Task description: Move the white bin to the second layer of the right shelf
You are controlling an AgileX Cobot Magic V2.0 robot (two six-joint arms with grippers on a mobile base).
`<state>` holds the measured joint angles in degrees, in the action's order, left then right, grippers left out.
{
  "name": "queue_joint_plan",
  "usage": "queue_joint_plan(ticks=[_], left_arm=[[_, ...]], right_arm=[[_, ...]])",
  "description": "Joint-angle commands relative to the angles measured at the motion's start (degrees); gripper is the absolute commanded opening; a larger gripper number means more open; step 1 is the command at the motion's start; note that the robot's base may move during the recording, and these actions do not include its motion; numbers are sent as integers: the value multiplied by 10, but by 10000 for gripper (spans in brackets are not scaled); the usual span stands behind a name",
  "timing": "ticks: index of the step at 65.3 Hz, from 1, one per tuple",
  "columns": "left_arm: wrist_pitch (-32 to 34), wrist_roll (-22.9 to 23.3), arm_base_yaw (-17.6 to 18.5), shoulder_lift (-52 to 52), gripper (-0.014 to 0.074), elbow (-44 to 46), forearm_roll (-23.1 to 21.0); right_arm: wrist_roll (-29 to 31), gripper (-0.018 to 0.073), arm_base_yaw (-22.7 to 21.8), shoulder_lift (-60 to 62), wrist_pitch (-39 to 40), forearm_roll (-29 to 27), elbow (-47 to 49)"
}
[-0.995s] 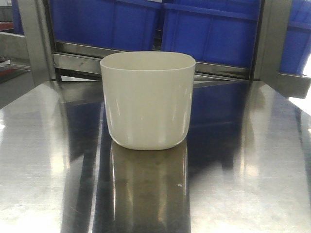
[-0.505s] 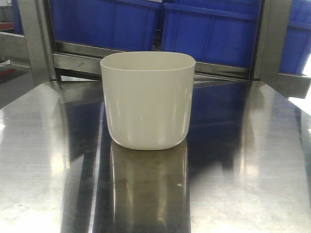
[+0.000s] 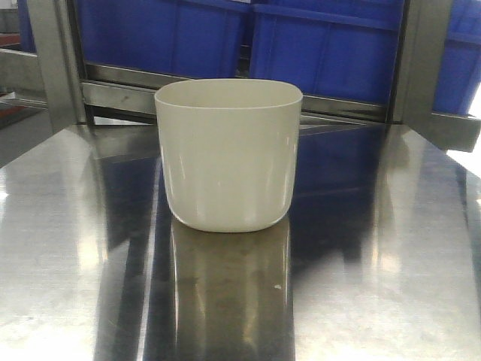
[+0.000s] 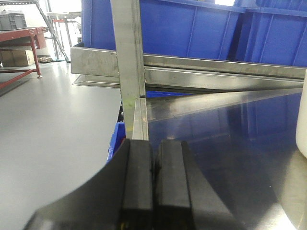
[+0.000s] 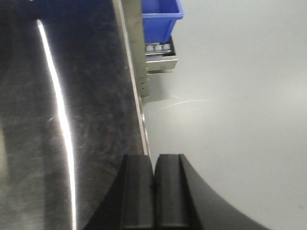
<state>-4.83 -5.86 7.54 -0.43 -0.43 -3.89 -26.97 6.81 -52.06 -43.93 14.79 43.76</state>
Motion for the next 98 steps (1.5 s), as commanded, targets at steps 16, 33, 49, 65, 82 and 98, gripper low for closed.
queue_joint_plan(ticks=[16, 33, 49, 65, 82, 98], left_arm=[[48, 1, 3, -8, 85, -21, -3], [48, 1, 3, -8, 85, -21, -3], [48, 1, 3, -8, 85, -21, -3], [48, 1, 3, -8, 85, -21, -3], [48, 1, 3, -8, 85, -21, -3], [48, 1, 3, -8, 85, -21, -3]], right_arm=[[-117, 307, 49, -56, 8, 68, 70], [-153, 328, 75, -56, 22, 93, 80], [-153, 328, 101, -74, -8, 116, 102], [-155, 328, 121, -157, -147, 119, 190], [-217, 328, 156, -187, -164, 119, 229], [-217, 328, 198, -237, -182, 91, 283]])
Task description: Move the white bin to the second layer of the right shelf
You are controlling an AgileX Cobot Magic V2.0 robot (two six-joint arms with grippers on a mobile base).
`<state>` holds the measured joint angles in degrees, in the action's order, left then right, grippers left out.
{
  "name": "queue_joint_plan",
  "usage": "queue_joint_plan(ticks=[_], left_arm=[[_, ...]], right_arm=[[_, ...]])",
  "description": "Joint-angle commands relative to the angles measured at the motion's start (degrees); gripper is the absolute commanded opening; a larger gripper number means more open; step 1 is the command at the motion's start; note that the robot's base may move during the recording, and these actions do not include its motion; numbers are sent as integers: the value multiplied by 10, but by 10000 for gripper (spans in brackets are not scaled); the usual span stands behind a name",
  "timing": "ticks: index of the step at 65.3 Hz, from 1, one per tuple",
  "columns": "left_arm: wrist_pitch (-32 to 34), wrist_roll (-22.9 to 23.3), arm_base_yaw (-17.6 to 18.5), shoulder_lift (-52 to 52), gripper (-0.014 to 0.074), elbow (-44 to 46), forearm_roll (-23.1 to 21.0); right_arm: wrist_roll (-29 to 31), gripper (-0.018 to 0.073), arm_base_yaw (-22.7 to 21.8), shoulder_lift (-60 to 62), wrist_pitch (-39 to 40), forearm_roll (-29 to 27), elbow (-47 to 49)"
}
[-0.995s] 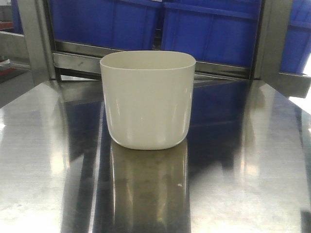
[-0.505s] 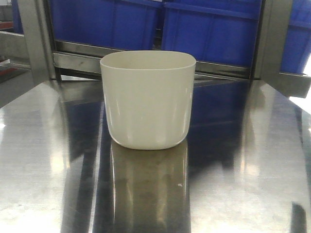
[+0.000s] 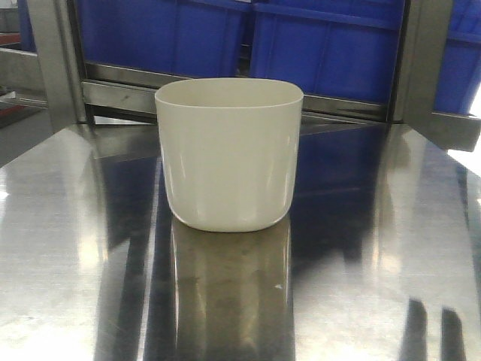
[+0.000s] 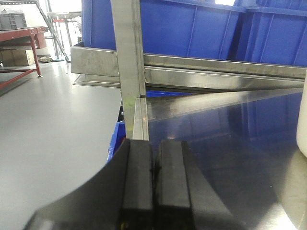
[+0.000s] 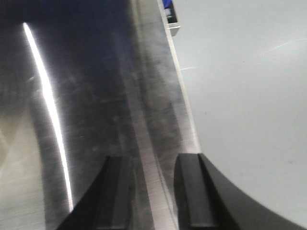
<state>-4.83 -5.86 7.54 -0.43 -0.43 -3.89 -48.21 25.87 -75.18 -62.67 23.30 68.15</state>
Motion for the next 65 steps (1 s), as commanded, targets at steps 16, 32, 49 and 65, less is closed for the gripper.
queue_joint_plan(ticks=[16, 32, 49, 65], left_arm=[[48, 1, 3, -8, 85, -21, -3], [48, 1, 3, -8, 85, -21, -3], [48, 1, 3, -8, 85, -21, -3], [48, 1, 3, -8, 85, -21, -3]], right_arm=[[25, 328, 13, -76, -54, -39, 148], [64, 328, 41, -151, -66, -84, 240], [77, 329, 74, -214, -60, -116, 312], [77, 329, 97, -258, -64, -118, 351]])
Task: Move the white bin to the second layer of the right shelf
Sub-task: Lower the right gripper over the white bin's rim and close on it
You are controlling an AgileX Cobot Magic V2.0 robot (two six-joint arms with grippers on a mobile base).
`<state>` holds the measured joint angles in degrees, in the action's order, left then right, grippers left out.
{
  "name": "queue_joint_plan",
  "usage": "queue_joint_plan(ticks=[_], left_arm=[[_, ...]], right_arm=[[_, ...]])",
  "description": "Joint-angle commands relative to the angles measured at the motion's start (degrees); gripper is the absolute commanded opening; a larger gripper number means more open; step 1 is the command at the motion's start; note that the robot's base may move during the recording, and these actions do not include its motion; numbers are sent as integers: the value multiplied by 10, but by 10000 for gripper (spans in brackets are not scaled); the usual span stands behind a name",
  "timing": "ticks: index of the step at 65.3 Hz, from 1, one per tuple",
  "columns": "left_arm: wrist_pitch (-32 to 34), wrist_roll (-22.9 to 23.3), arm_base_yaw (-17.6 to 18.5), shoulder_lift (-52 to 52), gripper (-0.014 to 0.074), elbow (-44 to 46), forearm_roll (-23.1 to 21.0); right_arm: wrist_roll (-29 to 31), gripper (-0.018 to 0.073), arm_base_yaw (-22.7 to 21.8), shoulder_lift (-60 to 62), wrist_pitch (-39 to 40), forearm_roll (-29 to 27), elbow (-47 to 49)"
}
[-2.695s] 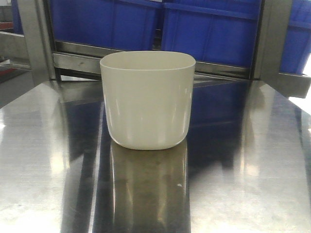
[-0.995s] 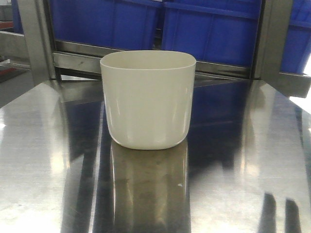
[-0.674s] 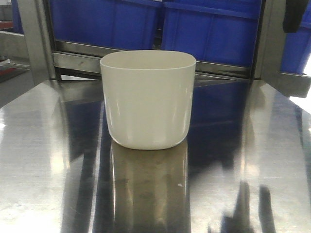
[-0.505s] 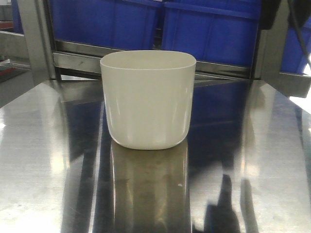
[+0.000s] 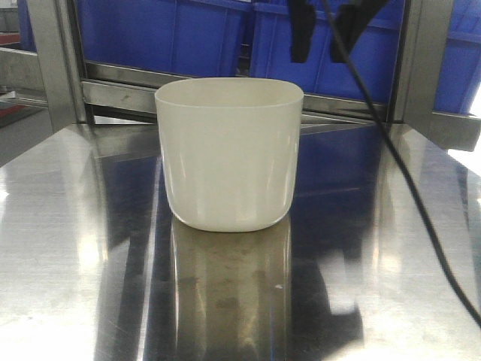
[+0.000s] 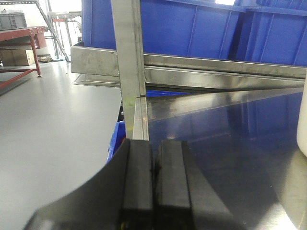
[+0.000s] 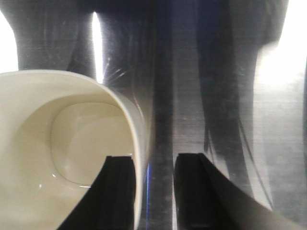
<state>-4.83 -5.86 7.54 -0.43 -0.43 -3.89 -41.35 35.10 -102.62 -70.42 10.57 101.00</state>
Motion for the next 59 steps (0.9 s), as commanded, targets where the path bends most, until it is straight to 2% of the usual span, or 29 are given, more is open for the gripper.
queue_joint_plan(ticks=[1, 21, 43, 59], left_arm=[[48, 1, 3, -8, 85, -21, -3], [48, 1, 3, -8, 85, -21, -3], [48, 1, 3, -8, 85, -21, -3], [48, 1, 3, -8, 85, -21, -3]], right_arm=[[8, 329, 6, 15, 13, 9, 23], [19, 329, 11, -17, 5, 4, 23], [19, 329, -14, -25, -1, 2, 17], [19, 329, -10, -41, -3, -20, 17]])
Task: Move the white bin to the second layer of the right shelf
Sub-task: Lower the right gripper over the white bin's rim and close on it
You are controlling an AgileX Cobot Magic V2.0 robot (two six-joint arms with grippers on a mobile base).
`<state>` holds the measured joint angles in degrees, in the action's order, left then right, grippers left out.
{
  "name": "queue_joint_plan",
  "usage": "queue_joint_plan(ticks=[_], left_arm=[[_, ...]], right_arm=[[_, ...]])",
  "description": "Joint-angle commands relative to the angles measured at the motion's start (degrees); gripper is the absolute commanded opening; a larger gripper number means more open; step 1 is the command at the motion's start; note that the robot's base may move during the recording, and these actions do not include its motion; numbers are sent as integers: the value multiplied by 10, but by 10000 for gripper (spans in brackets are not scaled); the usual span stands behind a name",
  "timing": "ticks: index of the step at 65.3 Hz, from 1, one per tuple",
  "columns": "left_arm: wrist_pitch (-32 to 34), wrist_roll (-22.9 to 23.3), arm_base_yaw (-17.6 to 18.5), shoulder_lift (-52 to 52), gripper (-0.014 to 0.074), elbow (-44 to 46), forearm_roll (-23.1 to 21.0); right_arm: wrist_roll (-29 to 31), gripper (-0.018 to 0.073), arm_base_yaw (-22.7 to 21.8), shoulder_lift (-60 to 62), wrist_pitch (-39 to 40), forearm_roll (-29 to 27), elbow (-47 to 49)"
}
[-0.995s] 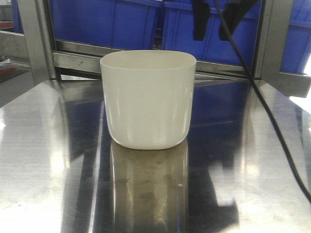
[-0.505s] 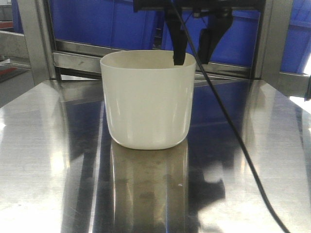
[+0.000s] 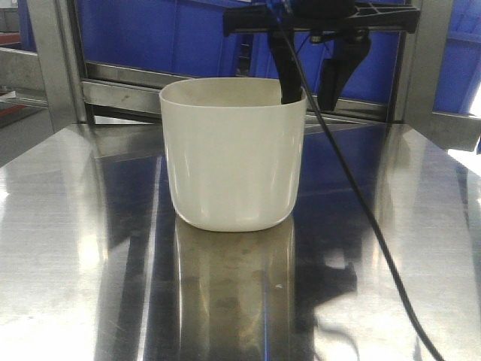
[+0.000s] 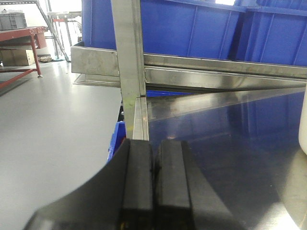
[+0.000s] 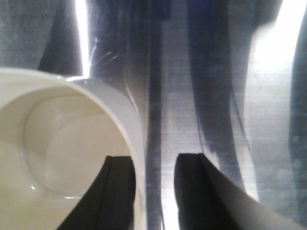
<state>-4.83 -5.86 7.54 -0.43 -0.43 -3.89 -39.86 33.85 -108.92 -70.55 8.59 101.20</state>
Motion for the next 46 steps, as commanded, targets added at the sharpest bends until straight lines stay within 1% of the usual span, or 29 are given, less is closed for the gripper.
queue_joint_plan(ticks=[1, 8, 27, 34, 46], left_arm=[[48, 1, 3, -8, 85, -21, -3], [48, 1, 3, -8, 85, -21, -3], [48, 1, 3, -8, 85, -21, -3], [48, 1, 3, -8, 85, -21, -3], [48, 1, 3, -8, 85, -21, -3]], right_arm=[[4, 329, 2, 21, -4, -1, 15], [4, 329, 3, 16, -17, -1, 15], [7, 322, 3, 14, -17, -1, 6], [10, 269, 3, 14, -15, -1, 0], [10, 151, 3, 14, -10, -1, -2]])
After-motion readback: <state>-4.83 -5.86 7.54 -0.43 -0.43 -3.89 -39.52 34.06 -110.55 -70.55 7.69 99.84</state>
